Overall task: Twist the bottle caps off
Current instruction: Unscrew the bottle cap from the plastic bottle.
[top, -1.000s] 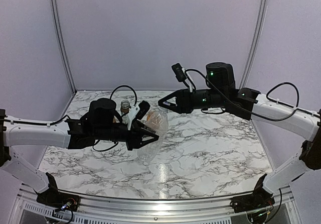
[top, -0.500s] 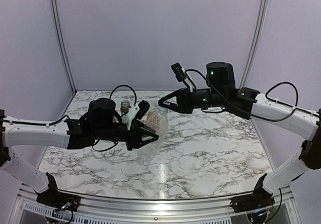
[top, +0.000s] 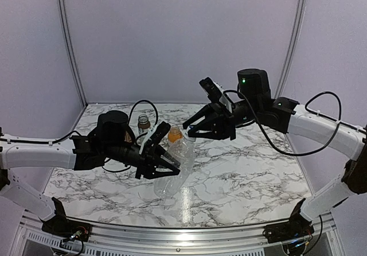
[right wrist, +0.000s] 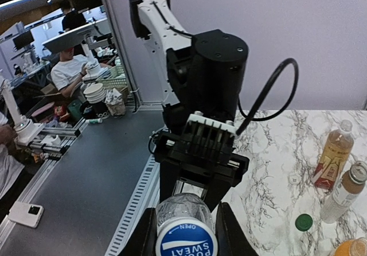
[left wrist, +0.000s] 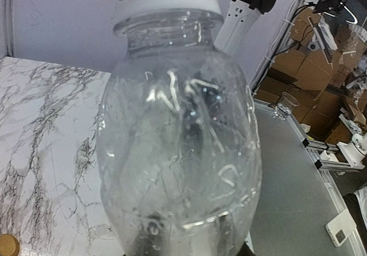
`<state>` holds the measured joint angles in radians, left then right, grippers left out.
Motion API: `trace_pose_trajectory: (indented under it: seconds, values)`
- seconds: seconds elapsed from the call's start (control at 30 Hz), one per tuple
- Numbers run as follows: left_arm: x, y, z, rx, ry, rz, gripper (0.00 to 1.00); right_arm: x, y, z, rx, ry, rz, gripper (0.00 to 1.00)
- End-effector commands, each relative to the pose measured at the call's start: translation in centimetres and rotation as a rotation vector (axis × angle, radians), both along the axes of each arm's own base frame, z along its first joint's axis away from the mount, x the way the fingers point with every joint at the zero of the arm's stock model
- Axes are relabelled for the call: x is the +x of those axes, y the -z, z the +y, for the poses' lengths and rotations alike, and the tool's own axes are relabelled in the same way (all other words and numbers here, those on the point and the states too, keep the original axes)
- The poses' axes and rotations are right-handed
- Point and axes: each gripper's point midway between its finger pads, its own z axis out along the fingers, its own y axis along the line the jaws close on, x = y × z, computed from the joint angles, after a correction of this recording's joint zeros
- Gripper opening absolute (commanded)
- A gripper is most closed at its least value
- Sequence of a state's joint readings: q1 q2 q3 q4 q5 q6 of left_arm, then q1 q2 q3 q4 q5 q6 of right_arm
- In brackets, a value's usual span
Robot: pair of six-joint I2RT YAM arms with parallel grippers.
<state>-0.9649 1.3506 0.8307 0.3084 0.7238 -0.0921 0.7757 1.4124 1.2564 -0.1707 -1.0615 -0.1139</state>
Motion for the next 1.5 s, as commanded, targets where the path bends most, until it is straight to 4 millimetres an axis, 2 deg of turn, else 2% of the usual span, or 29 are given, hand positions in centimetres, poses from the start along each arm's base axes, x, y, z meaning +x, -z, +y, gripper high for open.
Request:
trace_pose_trajectory:
  seconds: [0.0, 0.17, 0.43, 0.57, 0.67, 0.83, 1.0, 1.2, 1.47]
  values:
    - [-2.4, -2.9, 0.3, -0.083, 0.149, 0.012, 0.3, -1.3, -0.5, -0.4, 0.036, -0.124, -0.076, 0.2]
    - [-1.8, -2.7, 0.0, -0.078, 0.114, -0.001, 0.3, -0.7, -0.6, -0.3, 0.027, -0.081, -0.075, 0.28]
    - [0.5, -1.0, -0.6, -0.034, 0.006, -0.012, 0.31, 1.1, -1.2, -0.1, 0.002, 0.076, -0.013, 0.67]
    - [1.9, -0.6, -0.8, -0.016, -0.073, -0.026, 0.31, 1.5, -2.2, -0.5, 0.011, 0.152, 0.027, 0.79]
    - [3.4, -0.3, -0.8, -0.001, -0.156, -0.044, 0.32, 3.0, -3.3, -0.9, 0.026, 0.278, 0.069, 0.83]
    - [4.2, -0.4, -0.9, 0.005, -0.212, -0.062, 0.32, 6.6, -3.8, -1.5, 0.015, 0.527, 0.223, 0.84]
    - [5.0, -0.6, -0.8, 0.009, -0.268, -0.076, 0.32, 7.9, -2.8, -1.5, -0.017, 0.655, 0.286, 0.84]
    - [5.7, -0.7, -0.6, 0.012, -0.318, -0.09, 0.32, 7.8, -0.9, -0.2, -0.066, 0.659, 0.323, 0.84]
    - [6.3, -0.8, -0.1, 0.016, -0.368, -0.111, 0.32, 7.1, 0.3, 1.1, -0.1, 0.609, 0.341, 0.64]
